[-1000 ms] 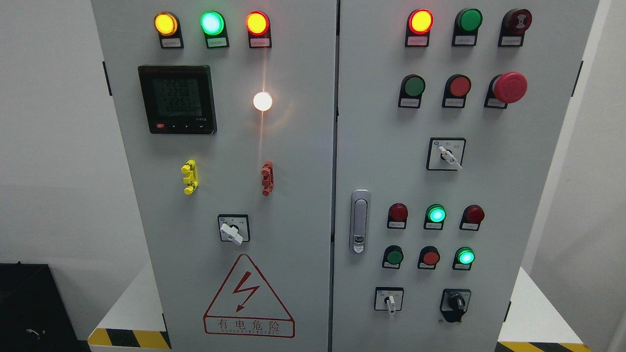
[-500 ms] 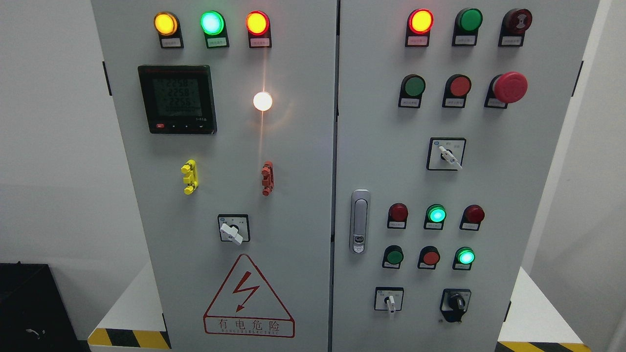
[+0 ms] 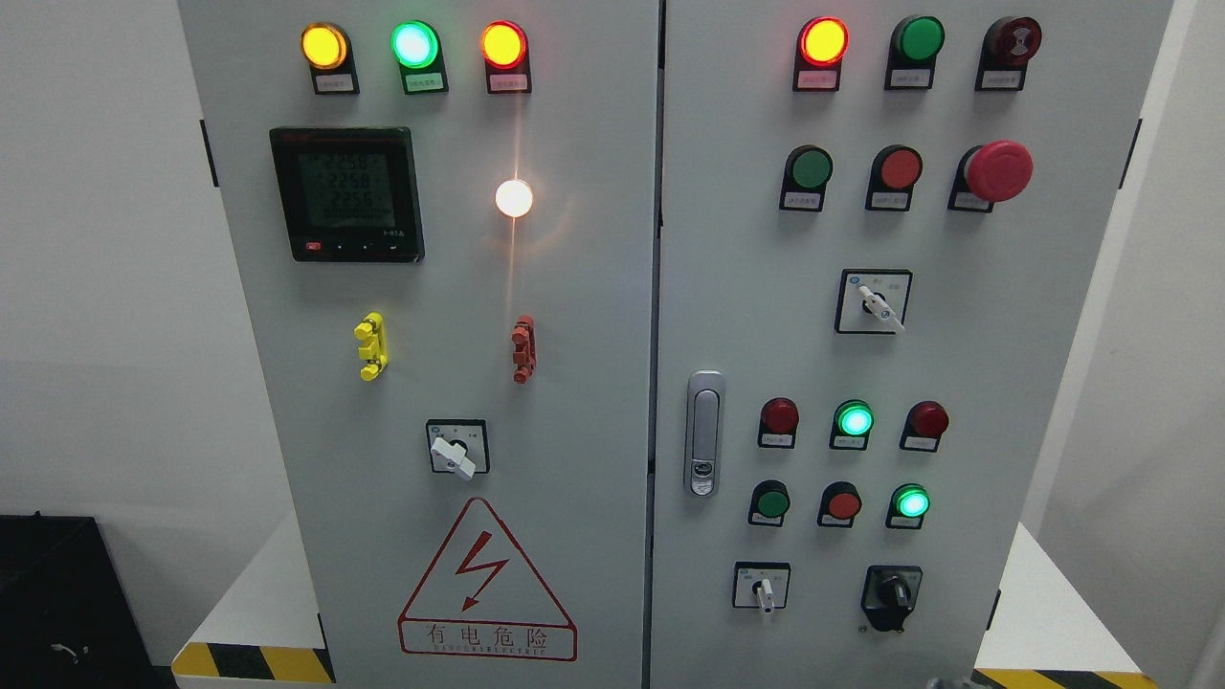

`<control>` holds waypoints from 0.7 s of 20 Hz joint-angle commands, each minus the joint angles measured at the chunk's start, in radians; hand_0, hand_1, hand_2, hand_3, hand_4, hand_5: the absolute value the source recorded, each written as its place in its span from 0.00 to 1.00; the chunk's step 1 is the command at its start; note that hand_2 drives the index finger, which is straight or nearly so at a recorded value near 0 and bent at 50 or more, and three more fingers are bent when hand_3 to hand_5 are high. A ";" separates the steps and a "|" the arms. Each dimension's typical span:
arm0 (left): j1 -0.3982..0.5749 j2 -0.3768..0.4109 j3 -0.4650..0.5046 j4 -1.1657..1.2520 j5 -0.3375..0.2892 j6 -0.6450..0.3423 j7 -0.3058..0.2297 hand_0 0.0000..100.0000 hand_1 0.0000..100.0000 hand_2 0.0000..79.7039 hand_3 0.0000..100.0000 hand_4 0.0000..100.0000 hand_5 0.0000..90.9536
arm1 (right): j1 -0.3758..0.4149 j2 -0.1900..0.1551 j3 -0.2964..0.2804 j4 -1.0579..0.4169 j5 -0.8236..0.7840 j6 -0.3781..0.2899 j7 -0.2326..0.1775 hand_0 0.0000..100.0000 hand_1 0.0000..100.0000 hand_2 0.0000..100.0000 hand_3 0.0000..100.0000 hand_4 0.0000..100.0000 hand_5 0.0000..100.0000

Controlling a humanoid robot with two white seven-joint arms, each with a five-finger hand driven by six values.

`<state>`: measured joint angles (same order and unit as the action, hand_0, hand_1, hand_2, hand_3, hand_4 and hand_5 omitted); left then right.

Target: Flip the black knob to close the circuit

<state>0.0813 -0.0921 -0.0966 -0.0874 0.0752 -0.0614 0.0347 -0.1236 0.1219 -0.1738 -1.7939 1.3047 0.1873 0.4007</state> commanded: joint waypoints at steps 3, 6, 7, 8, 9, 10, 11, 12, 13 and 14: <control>0.000 0.000 0.000 0.000 0.000 0.000 0.001 0.12 0.56 0.00 0.00 0.00 0.00 | -0.059 0.005 0.007 -0.018 0.018 0.011 0.007 0.00 0.00 0.91 1.00 0.92 0.92; 0.000 0.000 0.000 0.000 0.000 0.000 0.001 0.12 0.56 0.00 0.00 0.00 0.00 | -0.094 0.005 0.002 0.001 0.025 0.011 0.007 0.00 0.00 0.91 1.00 0.92 0.92; 0.000 0.000 0.000 0.000 0.000 0.000 0.001 0.12 0.56 0.00 0.00 0.00 0.00 | -0.108 0.005 0.000 0.014 0.039 0.012 0.009 0.00 0.00 0.91 1.00 0.92 0.92; 0.000 0.000 0.000 0.000 0.000 0.000 0.001 0.12 0.56 0.00 0.00 0.00 0.00 | -0.120 0.004 -0.001 0.028 0.047 0.012 0.009 0.00 0.00 0.91 1.00 0.92 0.92; 0.000 0.000 0.000 0.000 0.000 0.000 0.001 0.12 0.56 0.00 0.00 0.00 0.00 | -0.131 0.004 -0.004 0.040 0.050 0.012 0.009 0.00 0.00 0.91 1.00 0.92 0.92; 0.000 0.000 0.000 0.000 0.000 0.000 0.001 0.12 0.56 0.00 0.00 0.00 0.00 | -0.136 0.004 -0.007 0.051 0.051 0.011 0.009 0.00 0.00 0.91 1.00 0.92 0.92; 0.000 0.000 0.000 0.000 0.000 0.000 0.001 0.12 0.56 0.00 0.00 0.00 0.00 | -0.136 0.004 -0.012 0.057 0.053 0.012 0.009 0.00 0.00 0.91 1.00 0.92 0.92; 0.000 0.000 0.000 0.000 0.000 0.000 0.001 0.12 0.56 0.00 0.00 0.00 0.00 | -0.136 0.002 -0.013 0.060 0.059 0.011 0.007 0.00 0.00 0.91 1.00 0.92 0.92; 0.000 0.000 0.000 0.000 0.000 0.000 0.001 0.12 0.56 0.00 0.00 0.00 0.00 | -0.136 0.002 -0.018 0.064 0.068 0.011 0.007 0.00 0.00 0.91 1.00 0.92 0.92; 0.000 0.000 0.000 0.000 0.000 0.000 0.001 0.12 0.56 0.00 0.00 0.00 0.00 | -0.136 0.002 -0.030 0.067 0.074 0.008 0.007 0.00 0.00 0.91 1.00 0.92 0.93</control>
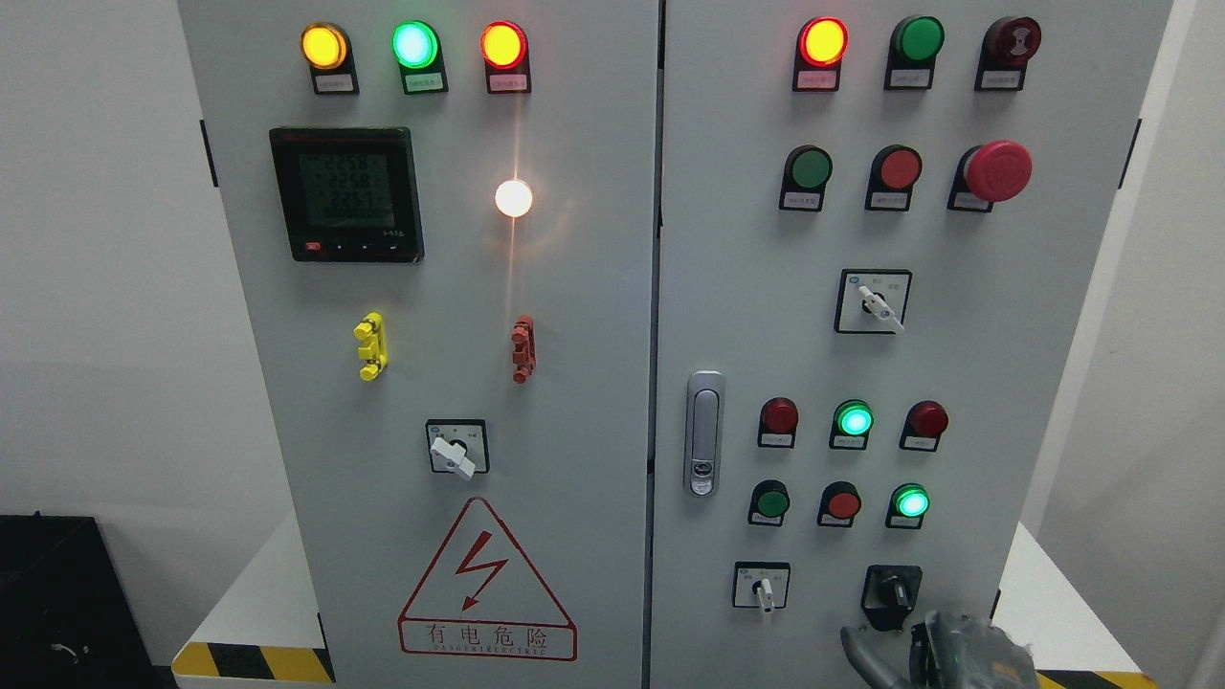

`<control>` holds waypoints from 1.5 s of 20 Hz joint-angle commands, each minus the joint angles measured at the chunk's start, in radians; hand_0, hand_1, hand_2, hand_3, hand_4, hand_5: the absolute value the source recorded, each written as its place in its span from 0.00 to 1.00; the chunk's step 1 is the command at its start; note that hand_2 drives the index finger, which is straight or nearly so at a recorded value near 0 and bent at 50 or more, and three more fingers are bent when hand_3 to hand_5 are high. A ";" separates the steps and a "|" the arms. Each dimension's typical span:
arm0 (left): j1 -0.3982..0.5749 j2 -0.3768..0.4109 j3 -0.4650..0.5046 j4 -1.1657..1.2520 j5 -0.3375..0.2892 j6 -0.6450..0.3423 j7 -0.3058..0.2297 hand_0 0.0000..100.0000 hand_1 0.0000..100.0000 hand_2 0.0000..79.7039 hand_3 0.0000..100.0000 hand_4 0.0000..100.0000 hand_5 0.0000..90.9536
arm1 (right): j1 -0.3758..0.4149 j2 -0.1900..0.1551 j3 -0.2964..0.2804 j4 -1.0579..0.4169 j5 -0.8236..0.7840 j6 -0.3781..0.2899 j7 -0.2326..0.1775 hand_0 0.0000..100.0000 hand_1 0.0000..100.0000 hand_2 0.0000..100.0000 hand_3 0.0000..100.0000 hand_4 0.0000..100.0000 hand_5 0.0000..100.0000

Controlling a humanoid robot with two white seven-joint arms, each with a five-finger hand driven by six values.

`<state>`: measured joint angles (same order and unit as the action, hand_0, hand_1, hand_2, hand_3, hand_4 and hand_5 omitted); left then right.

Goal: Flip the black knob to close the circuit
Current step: 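Reach the right hand up to the black rotary knob, then grip the black knob with the right hand and twist it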

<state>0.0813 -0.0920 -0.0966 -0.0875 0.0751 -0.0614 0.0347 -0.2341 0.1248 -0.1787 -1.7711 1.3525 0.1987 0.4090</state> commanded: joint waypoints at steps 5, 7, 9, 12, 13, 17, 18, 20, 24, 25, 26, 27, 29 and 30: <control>0.000 0.000 0.000 0.000 0.000 0.000 0.001 0.12 0.56 0.00 0.00 0.00 0.00 | -0.027 -0.008 -0.038 0.052 0.037 -0.012 -0.001 0.00 0.00 0.91 1.00 0.92 0.92; 0.000 0.000 0.000 0.000 0.000 0.000 0.001 0.12 0.56 0.00 0.00 0.00 0.00 | -0.037 -0.008 -0.039 0.055 0.039 -0.012 -0.001 0.00 0.00 0.91 1.00 0.92 0.92; 0.000 0.000 0.000 0.000 0.000 0.000 0.001 0.12 0.56 0.00 0.00 0.00 0.00 | -0.039 -0.011 -0.044 0.059 0.039 -0.012 -0.001 0.00 0.00 0.91 1.00 0.92 0.92; 0.000 0.000 0.000 0.000 0.000 0.000 0.001 0.12 0.56 0.00 0.00 0.00 0.00 | -0.047 -0.030 -0.054 0.064 0.040 -0.013 -0.004 0.00 0.00 0.91 1.00 0.92 0.92; 0.000 0.000 0.000 0.000 0.000 0.000 0.001 0.12 0.56 0.00 0.00 0.00 0.00 | -0.045 -0.030 -0.058 0.064 0.040 -0.013 -0.004 0.00 0.00 0.91 1.00 0.92 0.92; 0.000 0.000 0.000 0.000 0.000 0.000 0.001 0.12 0.56 0.00 0.00 0.00 0.00 | -0.047 -0.033 -0.062 0.061 0.040 -0.015 -0.003 0.00 0.00 0.90 1.00 0.91 0.92; 0.000 0.000 0.000 0.000 0.000 0.000 0.001 0.12 0.56 0.00 0.00 0.00 0.00 | -0.047 -0.034 -0.062 0.061 0.040 -0.015 -0.003 0.00 0.00 0.90 1.00 0.91 0.92; 0.000 0.000 0.000 0.000 0.000 0.000 0.001 0.12 0.56 0.00 0.00 0.00 0.00 | -0.047 -0.033 -0.062 0.061 0.040 -0.019 -0.003 0.00 0.00 0.90 1.00 0.91 0.92; 0.000 0.000 0.000 0.000 0.000 0.000 0.001 0.12 0.56 0.00 0.00 0.00 0.00 | -0.042 -0.031 -0.062 0.061 0.040 -0.022 -0.004 0.00 0.00 0.90 1.00 0.91 0.92; 0.000 0.000 0.000 0.000 0.000 0.000 0.001 0.12 0.56 0.00 0.00 0.00 0.00 | -0.042 -0.031 -0.064 0.061 0.040 -0.021 -0.003 0.00 0.00 0.90 1.00 0.91 0.92; 0.000 0.000 0.000 0.000 0.000 0.000 0.001 0.12 0.56 0.00 0.00 0.00 0.00 | -0.041 -0.031 -0.068 0.061 0.040 -0.022 -0.003 0.00 0.00 0.90 1.00 0.91 0.92; 0.000 0.000 0.000 0.000 0.000 0.000 0.001 0.12 0.56 0.00 0.00 0.00 0.00 | -0.041 -0.031 -0.074 0.061 0.039 -0.022 -0.003 0.00 0.00 0.90 1.00 0.91 0.92; 0.000 0.000 0.000 0.000 0.000 0.000 0.001 0.12 0.56 0.00 0.00 0.00 0.00 | -0.041 -0.033 -0.079 0.061 0.039 -0.031 -0.003 0.00 0.01 0.90 1.00 0.91 0.92; 0.000 0.000 0.000 0.000 0.000 0.000 0.001 0.12 0.56 0.00 0.00 0.00 0.00 | -0.041 -0.033 -0.081 0.061 0.039 -0.033 -0.003 0.00 0.01 0.90 1.00 0.91 0.92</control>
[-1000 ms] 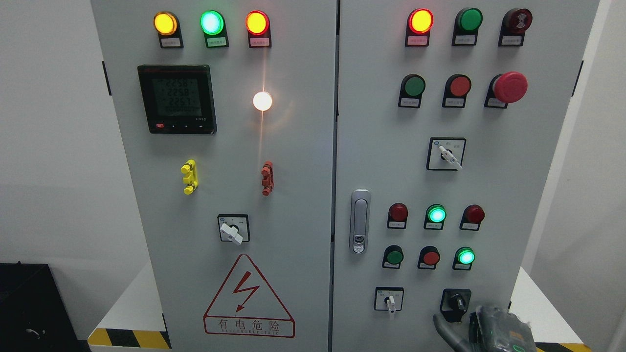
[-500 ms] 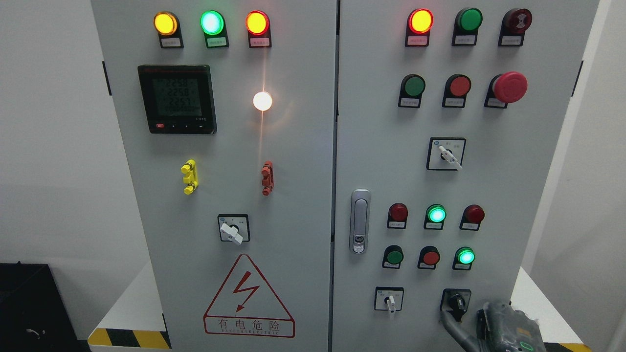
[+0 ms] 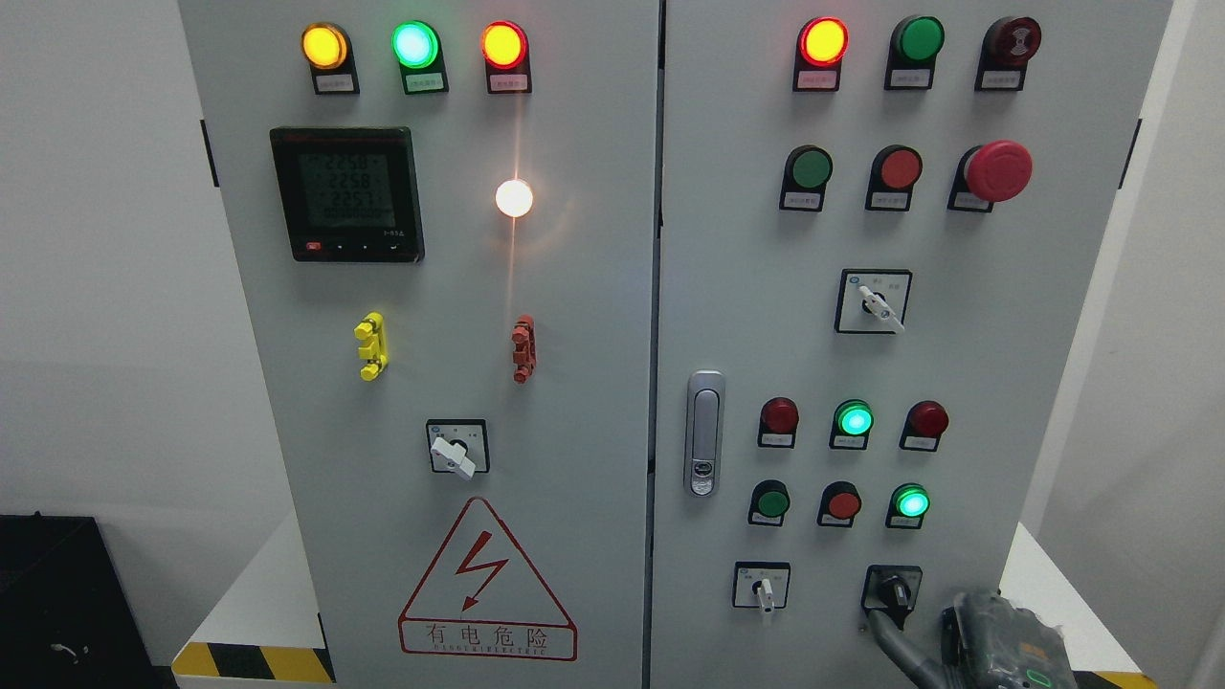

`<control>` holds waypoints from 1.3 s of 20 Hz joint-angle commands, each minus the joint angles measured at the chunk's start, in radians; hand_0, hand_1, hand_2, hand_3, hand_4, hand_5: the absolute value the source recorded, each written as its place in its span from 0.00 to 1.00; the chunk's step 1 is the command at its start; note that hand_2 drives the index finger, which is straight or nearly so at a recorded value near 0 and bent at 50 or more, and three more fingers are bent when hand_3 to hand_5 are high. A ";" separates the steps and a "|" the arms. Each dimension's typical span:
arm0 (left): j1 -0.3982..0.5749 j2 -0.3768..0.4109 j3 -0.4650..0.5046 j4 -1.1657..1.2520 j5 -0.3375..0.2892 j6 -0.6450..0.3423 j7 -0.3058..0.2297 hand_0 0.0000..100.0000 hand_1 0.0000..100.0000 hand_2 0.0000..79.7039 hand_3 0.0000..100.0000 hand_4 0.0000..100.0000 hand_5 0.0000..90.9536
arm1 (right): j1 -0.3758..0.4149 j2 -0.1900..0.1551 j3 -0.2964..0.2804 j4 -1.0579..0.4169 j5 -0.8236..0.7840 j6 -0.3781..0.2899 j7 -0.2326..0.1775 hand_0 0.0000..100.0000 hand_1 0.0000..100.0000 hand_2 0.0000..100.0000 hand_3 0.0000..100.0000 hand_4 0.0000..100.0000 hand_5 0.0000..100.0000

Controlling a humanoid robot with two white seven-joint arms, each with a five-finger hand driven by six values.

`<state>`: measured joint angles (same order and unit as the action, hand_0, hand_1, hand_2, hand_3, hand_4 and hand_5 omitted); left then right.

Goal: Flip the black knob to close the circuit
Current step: 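Grip the black knob with the right hand and twist it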

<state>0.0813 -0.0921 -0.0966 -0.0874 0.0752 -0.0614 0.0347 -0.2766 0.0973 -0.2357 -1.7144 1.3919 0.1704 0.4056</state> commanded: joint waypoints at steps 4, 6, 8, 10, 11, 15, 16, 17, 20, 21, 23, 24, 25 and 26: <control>0.000 0.000 0.000 0.000 0.000 0.000 0.001 0.12 0.56 0.00 0.00 0.00 0.00 | 0.000 -0.005 -0.025 0.004 -0.001 -0.005 0.001 0.00 0.01 0.90 1.00 0.91 0.92; 0.000 0.000 0.000 0.000 0.000 0.000 0.001 0.12 0.56 0.00 0.00 0.00 0.00 | 0.000 -0.007 -0.028 0.004 -0.001 -0.005 0.001 0.00 0.01 0.90 1.00 0.91 0.92; 0.000 0.000 0.000 0.000 0.000 0.000 0.001 0.12 0.56 0.00 0.00 0.00 0.00 | -0.003 -0.007 -0.033 0.006 -0.001 -0.006 0.001 0.00 0.01 0.90 1.00 0.91 0.92; 0.000 0.000 0.000 0.000 0.000 0.000 0.001 0.12 0.56 0.00 0.00 0.00 0.00 | -0.004 -0.007 -0.033 0.007 -0.001 -0.006 0.001 0.00 0.02 0.90 1.00 0.91 0.91; 0.000 0.000 0.000 0.000 0.000 0.000 0.001 0.12 0.56 0.00 0.00 0.00 0.00 | -0.004 -0.007 -0.033 0.009 -0.001 -0.006 0.002 0.00 0.02 0.90 1.00 0.91 0.91; 0.000 0.000 0.000 0.000 0.000 0.000 0.001 0.12 0.56 0.00 0.00 0.00 0.00 | -0.006 -0.007 -0.034 0.007 -0.002 -0.005 0.001 0.00 0.02 0.90 1.00 0.91 0.91; 0.000 0.000 0.000 0.000 0.000 0.000 0.001 0.12 0.56 0.00 0.00 0.00 0.00 | -0.006 -0.007 -0.034 0.007 -0.002 -0.005 0.001 0.00 0.02 0.90 1.00 0.90 0.91; 0.000 0.000 0.000 0.000 0.000 0.000 0.001 0.12 0.56 0.00 0.00 0.00 0.00 | -0.009 -0.007 -0.034 0.007 -0.002 -0.005 0.001 0.00 0.02 0.90 1.00 0.90 0.91; 0.000 0.000 0.000 0.000 0.000 0.000 0.001 0.12 0.56 0.00 0.00 0.00 0.00 | -0.012 -0.007 -0.050 0.012 -0.004 -0.006 0.002 0.00 0.02 0.89 1.00 0.90 0.91; 0.000 0.000 0.000 0.000 0.000 0.000 0.001 0.12 0.56 0.00 0.00 0.00 0.00 | -0.015 -0.007 -0.050 0.013 -0.004 -0.006 0.001 0.00 0.02 0.90 1.00 0.90 0.91; 0.000 0.000 0.000 0.000 0.000 0.000 0.001 0.12 0.56 0.00 0.00 0.00 0.00 | -0.019 -0.007 -0.054 0.015 -0.004 -0.006 0.002 0.00 0.02 0.89 1.00 0.90 0.91; 0.000 0.000 0.000 0.000 0.000 0.000 0.001 0.12 0.56 0.00 0.00 0.00 0.00 | -0.019 -0.007 -0.054 0.015 -0.004 -0.006 0.001 0.00 0.02 0.90 1.00 0.90 0.91; 0.000 0.000 0.000 0.000 0.000 0.000 0.001 0.12 0.56 0.00 0.00 0.00 0.00 | -0.019 -0.008 -0.054 0.015 -0.005 -0.006 0.001 0.00 0.02 0.89 1.00 0.90 0.91; 0.000 0.000 0.000 0.000 0.000 0.000 0.001 0.12 0.56 0.00 0.00 0.00 0.00 | -0.019 -0.007 -0.054 0.015 -0.005 -0.006 0.002 0.00 0.02 0.89 1.00 0.90 0.91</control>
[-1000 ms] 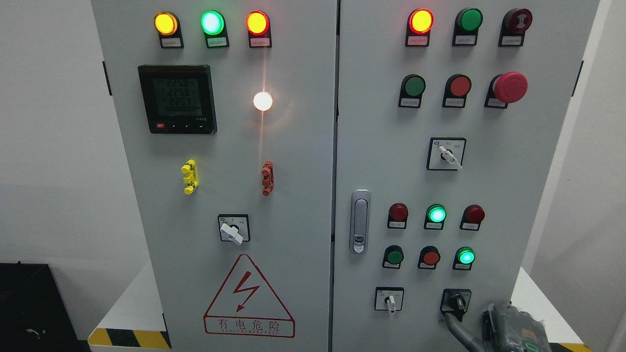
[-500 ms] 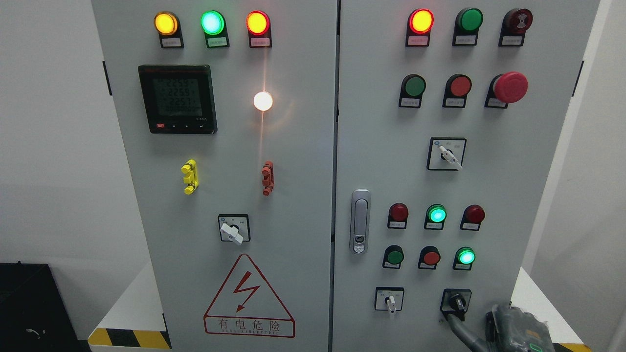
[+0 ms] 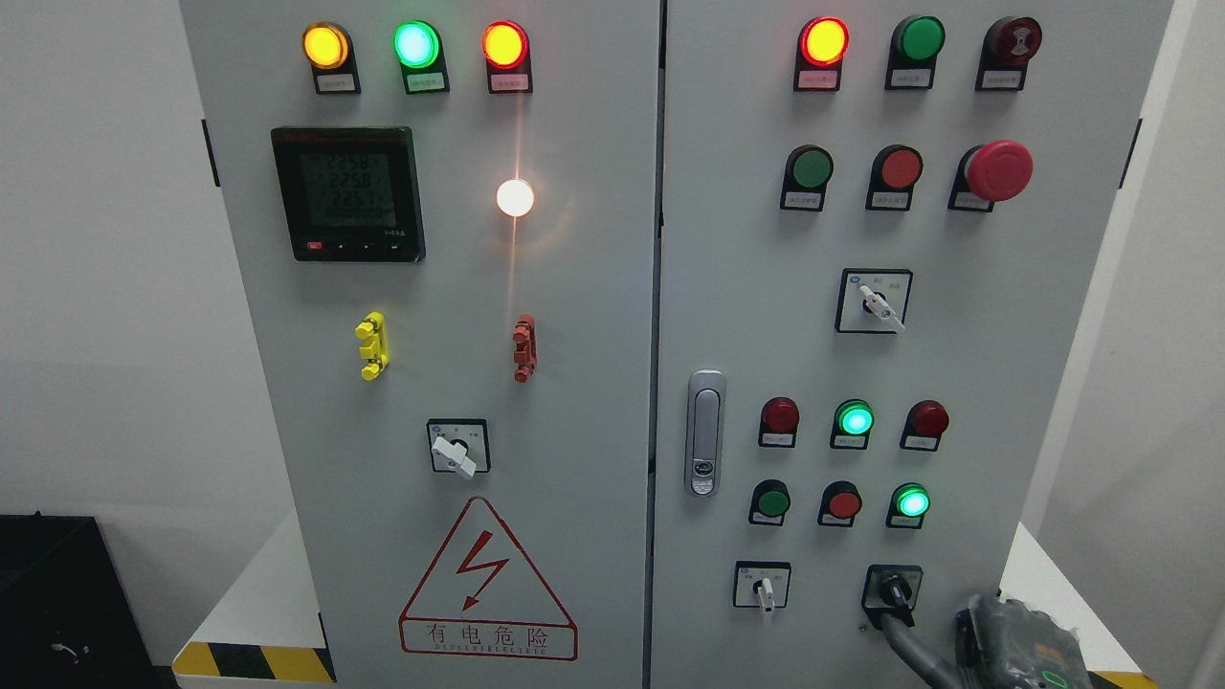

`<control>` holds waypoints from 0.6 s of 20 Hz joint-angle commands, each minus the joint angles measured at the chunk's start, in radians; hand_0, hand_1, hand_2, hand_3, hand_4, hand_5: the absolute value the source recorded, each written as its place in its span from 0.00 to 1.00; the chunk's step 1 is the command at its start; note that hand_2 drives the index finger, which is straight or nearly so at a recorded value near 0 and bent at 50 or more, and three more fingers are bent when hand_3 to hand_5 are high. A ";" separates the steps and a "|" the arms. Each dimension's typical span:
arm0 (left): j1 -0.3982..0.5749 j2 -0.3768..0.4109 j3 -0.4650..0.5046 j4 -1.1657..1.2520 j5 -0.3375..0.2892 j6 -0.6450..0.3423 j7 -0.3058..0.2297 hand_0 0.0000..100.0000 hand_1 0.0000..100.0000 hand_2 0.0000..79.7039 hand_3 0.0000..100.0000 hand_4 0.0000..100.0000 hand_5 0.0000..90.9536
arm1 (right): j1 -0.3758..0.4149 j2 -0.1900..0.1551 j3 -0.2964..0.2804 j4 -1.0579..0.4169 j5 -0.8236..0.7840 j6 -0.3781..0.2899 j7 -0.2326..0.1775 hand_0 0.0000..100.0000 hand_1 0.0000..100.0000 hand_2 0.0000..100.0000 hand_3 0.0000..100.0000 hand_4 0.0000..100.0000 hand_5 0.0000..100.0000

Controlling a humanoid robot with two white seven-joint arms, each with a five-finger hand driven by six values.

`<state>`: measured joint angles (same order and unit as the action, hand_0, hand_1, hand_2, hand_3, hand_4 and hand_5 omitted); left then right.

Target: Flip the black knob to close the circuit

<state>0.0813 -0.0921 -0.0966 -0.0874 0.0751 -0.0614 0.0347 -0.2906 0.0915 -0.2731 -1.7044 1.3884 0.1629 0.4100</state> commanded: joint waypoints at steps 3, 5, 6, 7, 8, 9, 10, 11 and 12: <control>0.000 0.000 0.000 0.000 0.000 0.000 0.001 0.12 0.56 0.00 0.00 0.00 0.00 | -0.005 -0.001 -0.018 0.003 -0.003 0.001 -0.002 0.00 0.02 0.89 1.00 0.90 0.91; 0.000 0.000 0.000 0.000 0.000 0.000 0.001 0.12 0.56 0.00 0.00 0.00 0.00 | -0.005 -0.001 -0.023 0.002 -0.005 0.001 -0.002 0.00 0.02 0.89 1.00 0.90 0.91; 0.000 0.000 0.000 0.000 0.000 0.000 0.001 0.12 0.56 0.00 0.00 0.00 0.00 | -0.005 -0.001 -0.023 0.002 -0.005 0.001 -0.002 0.00 0.02 0.89 1.00 0.90 0.91; 0.000 0.000 0.000 0.000 0.000 0.000 0.001 0.12 0.56 0.00 0.00 0.00 0.00 | -0.007 -0.002 -0.023 0.002 -0.005 0.001 -0.002 0.00 0.02 0.89 1.00 0.90 0.91; 0.000 0.000 0.000 0.000 0.000 0.000 0.001 0.12 0.56 0.00 0.00 0.00 0.00 | -0.007 -0.002 -0.023 0.000 -0.006 0.001 -0.002 0.00 0.02 0.89 1.00 0.90 0.91; 0.000 0.000 0.000 0.000 0.000 0.000 0.001 0.12 0.56 0.00 0.00 0.00 0.00 | -0.007 -0.002 -0.023 0.000 -0.006 0.001 -0.002 0.00 0.02 0.89 1.00 0.90 0.91; 0.000 0.000 0.000 0.000 0.000 0.000 0.001 0.12 0.56 0.00 0.00 0.00 0.00 | -0.007 -0.002 -0.025 0.000 -0.008 0.001 -0.002 0.00 0.02 0.89 1.00 0.90 0.91; 0.000 0.000 0.000 0.000 0.000 0.000 0.001 0.12 0.56 0.00 0.00 0.00 0.00 | -0.007 -0.002 -0.025 0.000 -0.008 0.001 -0.002 0.00 0.02 0.89 1.00 0.90 0.91; 0.000 0.000 0.000 0.000 0.000 0.000 0.001 0.12 0.56 0.00 0.00 0.00 0.00 | -0.007 -0.002 -0.025 -0.001 -0.008 0.001 -0.002 0.00 0.02 0.89 1.00 0.90 0.91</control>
<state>0.0813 -0.0921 -0.0966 -0.0874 0.0752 -0.0614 0.0346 -0.2961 0.0903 -0.2866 -1.7027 1.3828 0.1628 0.4145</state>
